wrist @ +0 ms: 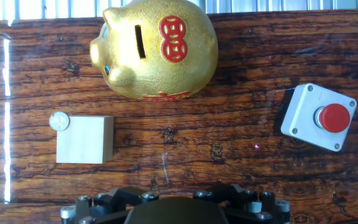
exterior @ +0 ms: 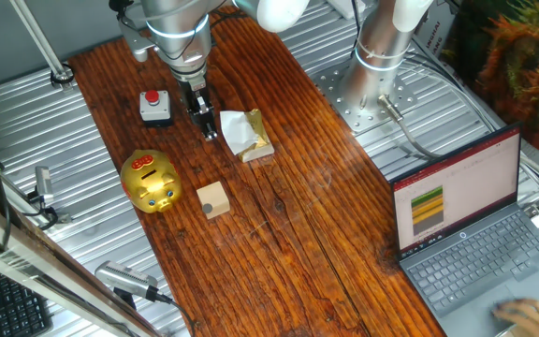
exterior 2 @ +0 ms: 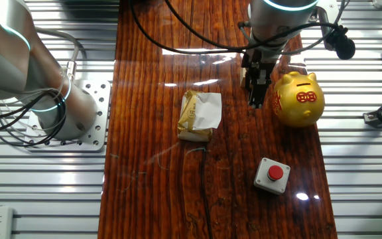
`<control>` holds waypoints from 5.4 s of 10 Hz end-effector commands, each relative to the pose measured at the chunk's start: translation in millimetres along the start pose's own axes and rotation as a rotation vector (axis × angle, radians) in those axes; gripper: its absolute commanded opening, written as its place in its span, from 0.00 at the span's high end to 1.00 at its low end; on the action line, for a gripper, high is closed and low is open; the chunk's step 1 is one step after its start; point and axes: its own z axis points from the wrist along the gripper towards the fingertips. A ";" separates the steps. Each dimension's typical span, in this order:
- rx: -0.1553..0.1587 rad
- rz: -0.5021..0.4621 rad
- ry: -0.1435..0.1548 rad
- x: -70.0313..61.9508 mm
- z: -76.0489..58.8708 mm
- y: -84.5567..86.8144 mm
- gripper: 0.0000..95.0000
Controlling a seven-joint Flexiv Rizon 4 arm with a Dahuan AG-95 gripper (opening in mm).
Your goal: Drop coins into a piggy bank
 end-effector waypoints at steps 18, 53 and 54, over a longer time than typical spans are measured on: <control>-0.014 -0.089 -0.029 1.2 -5.4 2.4 1.00; 0.082 0.021 -0.016 -93.4 60.3 172.3 1.00; 0.086 0.018 -0.014 -90.8 63.2 169.3 1.00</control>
